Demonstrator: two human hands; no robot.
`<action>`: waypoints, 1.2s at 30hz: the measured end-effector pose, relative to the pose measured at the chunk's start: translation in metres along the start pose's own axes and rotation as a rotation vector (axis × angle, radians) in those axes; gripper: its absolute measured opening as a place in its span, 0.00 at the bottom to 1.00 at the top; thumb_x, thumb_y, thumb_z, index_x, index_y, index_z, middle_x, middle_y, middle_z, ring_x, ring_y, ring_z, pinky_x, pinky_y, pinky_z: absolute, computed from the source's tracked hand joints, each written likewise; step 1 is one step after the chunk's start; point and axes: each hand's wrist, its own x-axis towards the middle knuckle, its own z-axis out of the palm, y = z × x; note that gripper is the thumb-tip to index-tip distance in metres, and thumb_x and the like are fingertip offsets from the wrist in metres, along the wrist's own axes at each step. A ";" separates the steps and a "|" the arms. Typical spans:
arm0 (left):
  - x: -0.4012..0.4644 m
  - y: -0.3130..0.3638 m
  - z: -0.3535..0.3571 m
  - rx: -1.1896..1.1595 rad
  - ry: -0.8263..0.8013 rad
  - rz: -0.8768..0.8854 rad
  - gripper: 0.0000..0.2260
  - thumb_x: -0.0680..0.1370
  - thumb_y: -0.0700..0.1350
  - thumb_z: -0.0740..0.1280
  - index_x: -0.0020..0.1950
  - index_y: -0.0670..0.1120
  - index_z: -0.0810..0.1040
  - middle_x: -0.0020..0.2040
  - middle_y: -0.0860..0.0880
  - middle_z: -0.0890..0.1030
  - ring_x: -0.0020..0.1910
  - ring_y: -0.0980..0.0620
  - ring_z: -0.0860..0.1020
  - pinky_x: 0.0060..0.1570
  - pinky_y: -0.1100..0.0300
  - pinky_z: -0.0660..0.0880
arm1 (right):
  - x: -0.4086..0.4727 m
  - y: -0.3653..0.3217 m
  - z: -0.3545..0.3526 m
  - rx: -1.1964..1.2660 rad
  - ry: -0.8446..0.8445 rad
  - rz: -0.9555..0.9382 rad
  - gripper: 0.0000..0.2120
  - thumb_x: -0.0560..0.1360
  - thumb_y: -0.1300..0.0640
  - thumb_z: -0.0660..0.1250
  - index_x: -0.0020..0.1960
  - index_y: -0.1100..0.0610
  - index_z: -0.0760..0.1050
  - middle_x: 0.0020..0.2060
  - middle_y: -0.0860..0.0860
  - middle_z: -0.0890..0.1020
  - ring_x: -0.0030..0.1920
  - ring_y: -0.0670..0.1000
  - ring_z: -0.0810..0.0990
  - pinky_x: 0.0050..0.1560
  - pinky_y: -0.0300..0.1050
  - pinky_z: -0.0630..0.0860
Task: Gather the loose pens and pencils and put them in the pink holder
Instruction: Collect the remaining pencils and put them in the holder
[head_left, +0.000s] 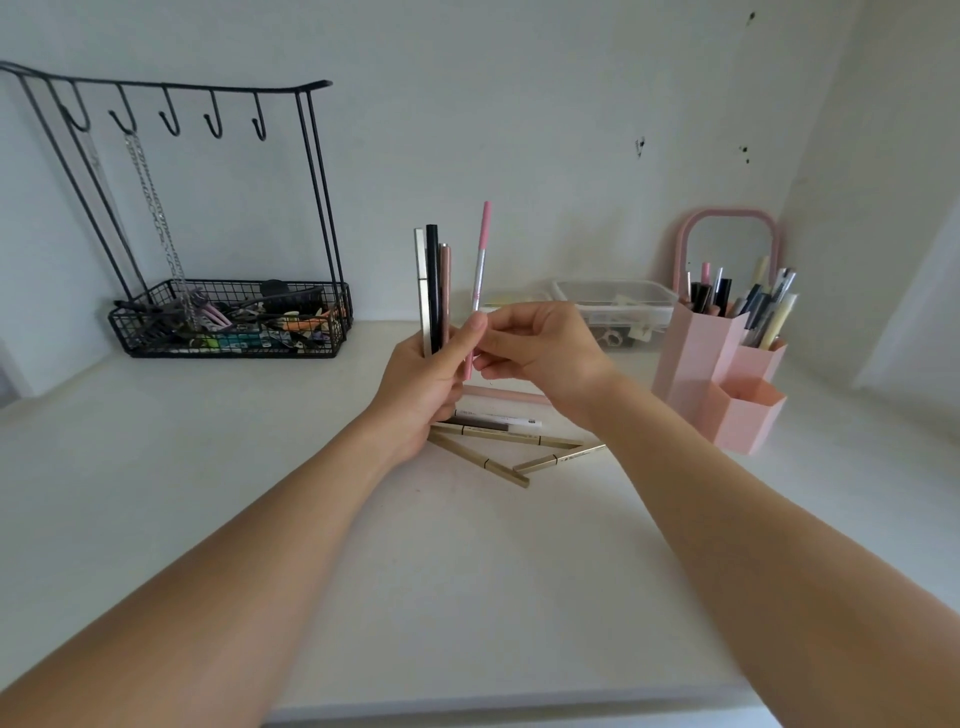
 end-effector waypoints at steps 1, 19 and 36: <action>0.000 -0.001 0.000 0.009 -0.003 -0.003 0.25 0.64 0.68 0.74 0.39 0.49 0.72 0.26 0.54 0.63 0.25 0.55 0.58 0.23 0.63 0.54 | 0.000 0.001 0.002 -0.027 0.002 -0.007 0.07 0.75 0.65 0.72 0.51 0.69 0.82 0.37 0.58 0.84 0.35 0.50 0.82 0.43 0.41 0.82; 0.005 0.001 -0.006 -0.035 0.169 -0.066 0.13 0.83 0.57 0.62 0.53 0.48 0.73 0.32 0.49 0.80 0.34 0.49 0.85 0.22 0.61 0.73 | 0.012 0.014 -0.030 -0.973 0.039 0.024 0.11 0.73 0.55 0.74 0.53 0.57 0.83 0.49 0.51 0.84 0.47 0.49 0.82 0.53 0.44 0.78; 0.006 0.000 -0.010 0.038 0.125 -0.076 0.17 0.81 0.58 0.66 0.42 0.50 0.64 0.28 0.53 0.62 0.26 0.55 0.60 0.24 0.62 0.57 | 0.010 0.015 -0.034 -1.086 -0.218 0.150 0.07 0.76 0.53 0.71 0.46 0.57 0.84 0.37 0.47 0.82 0.42 0.49 0.80 0.46 0.43 0.76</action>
